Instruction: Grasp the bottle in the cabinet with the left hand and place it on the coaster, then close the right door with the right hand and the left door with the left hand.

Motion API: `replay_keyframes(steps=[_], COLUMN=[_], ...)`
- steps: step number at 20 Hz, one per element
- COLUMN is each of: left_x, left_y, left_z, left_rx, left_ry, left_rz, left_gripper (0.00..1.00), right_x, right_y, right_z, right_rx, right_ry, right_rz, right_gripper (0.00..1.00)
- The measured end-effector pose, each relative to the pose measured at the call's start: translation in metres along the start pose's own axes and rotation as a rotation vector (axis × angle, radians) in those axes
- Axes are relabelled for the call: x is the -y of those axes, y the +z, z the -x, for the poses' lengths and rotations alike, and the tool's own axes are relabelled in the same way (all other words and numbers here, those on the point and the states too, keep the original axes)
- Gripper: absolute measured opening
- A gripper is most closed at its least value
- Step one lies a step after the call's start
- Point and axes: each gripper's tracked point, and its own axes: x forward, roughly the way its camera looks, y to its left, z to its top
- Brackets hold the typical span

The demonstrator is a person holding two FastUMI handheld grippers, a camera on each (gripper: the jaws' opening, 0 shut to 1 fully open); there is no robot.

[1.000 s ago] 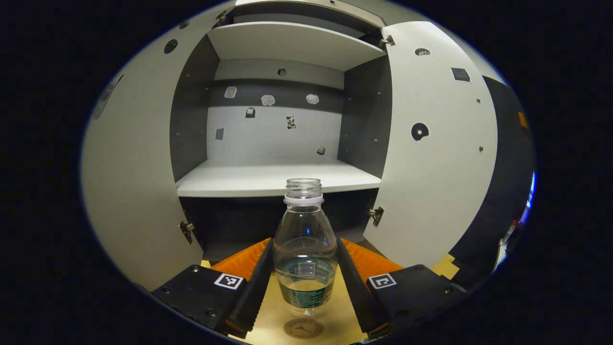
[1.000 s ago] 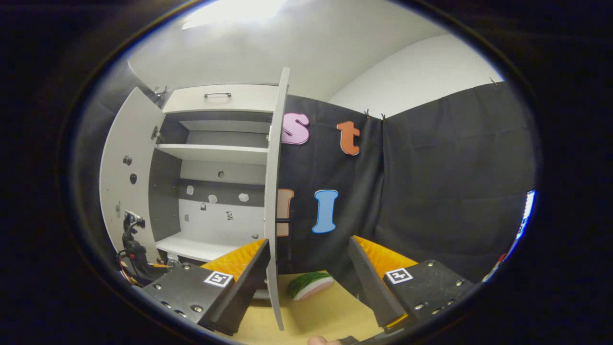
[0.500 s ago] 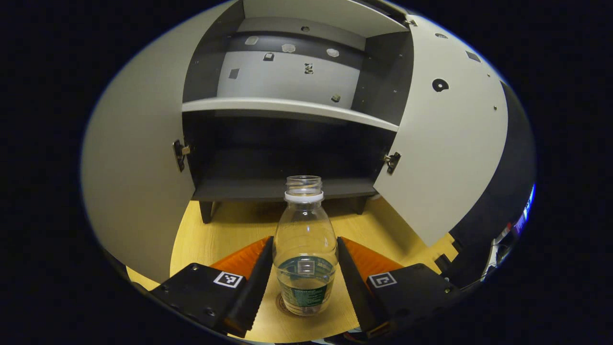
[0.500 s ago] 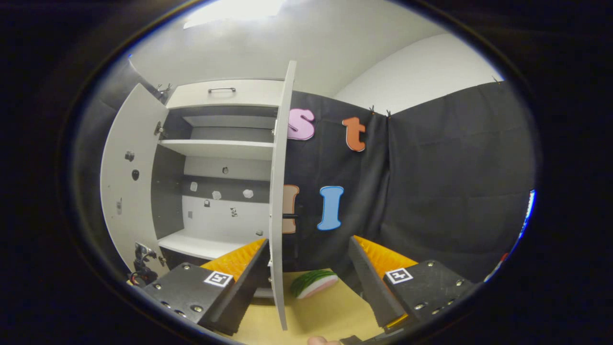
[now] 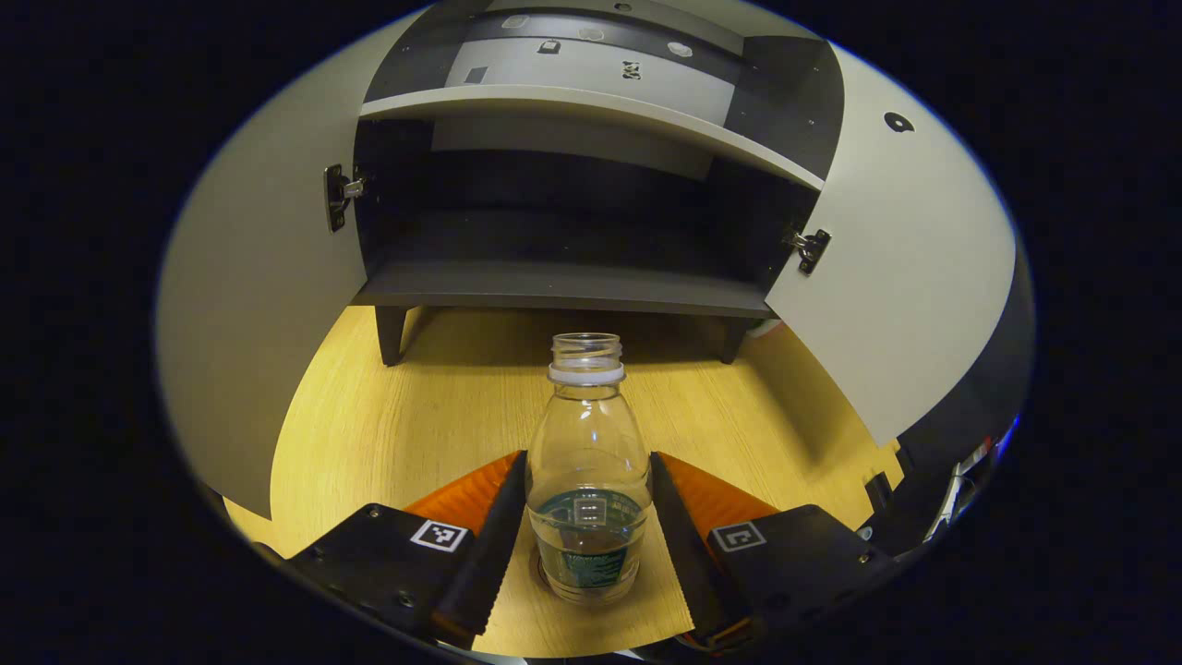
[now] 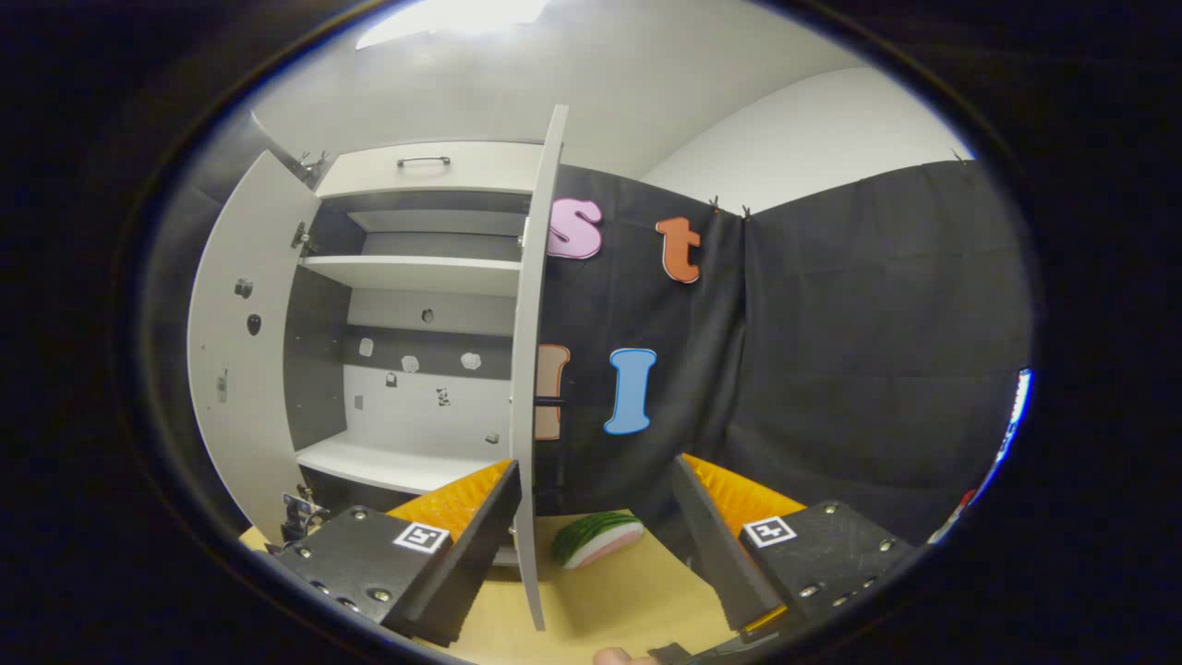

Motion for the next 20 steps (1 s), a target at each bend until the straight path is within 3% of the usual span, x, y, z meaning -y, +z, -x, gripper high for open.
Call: replay_keyframes(steps=[6,9,16,20], left_x=[-0.003,0.006,0.0,0.005], left_y=[0.016,0.031,0.012,0.006], left_z=[-0.008,0.0,0.008,0.018], left_rx=[0.124,0.247,0.272,0.272], left_ry=[0.029,-0.012,-0.017,-0.037], left_rz=[0.028,0.014,0.021,-0.024], left_gripper=[0.81,0.81,0.82,0.81], right_x=[0.008,0.009,-0.004,-0.008], right_y=[-0.005,-0.01,-0.013,-0.019], right_z=[0.005,0.004,-0.001,0.0], right_rx=[-0.016,-0.031,-0.041,-0.045], right_ry=[-0.026,-0.028,0.006,0.018], right_rz=[0.017,0.014,0.016,0.008], right_gripper=[1.0,1.0,1.0,1.0])
